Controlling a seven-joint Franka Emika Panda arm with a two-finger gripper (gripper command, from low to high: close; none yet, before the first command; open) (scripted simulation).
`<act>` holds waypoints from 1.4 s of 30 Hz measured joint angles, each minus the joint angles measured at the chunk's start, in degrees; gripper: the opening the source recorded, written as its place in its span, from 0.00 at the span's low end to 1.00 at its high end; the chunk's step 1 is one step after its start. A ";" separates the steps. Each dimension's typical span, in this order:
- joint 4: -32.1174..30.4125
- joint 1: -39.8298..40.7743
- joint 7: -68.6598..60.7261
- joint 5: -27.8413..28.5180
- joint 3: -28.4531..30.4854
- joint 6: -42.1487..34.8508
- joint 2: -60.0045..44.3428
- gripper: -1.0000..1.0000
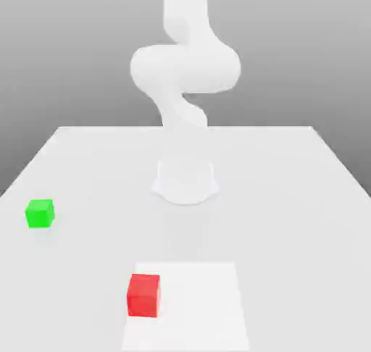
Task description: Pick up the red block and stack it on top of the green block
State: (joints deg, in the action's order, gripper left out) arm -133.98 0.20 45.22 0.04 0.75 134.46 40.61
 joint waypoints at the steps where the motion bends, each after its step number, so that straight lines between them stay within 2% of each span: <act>1: -0.95 0.08 -0.27 0.02 0.34 1.16 -2.26 0.50; 21: -18.27 2.93 -6.44 -1.42 5.59 22.67 -43.99 0.50; 27: -17.36 4.84 -9.01 -4.64 3.07 32.70 -56.48 0.50; 28: -17.21 5.11 -9.21 -4.90 2.75 33.59 -57.54 0.00; 35: -17.25 5.17 -9.01 -4.66 2.73 33.37 -57.29 0.00; 42: -19.31 6.23 -6.22 -0.97 5.64 23.49 -45.29 0.00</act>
State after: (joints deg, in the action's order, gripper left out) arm -153.29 6.42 39.00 -0.93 6.39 157.96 -4.68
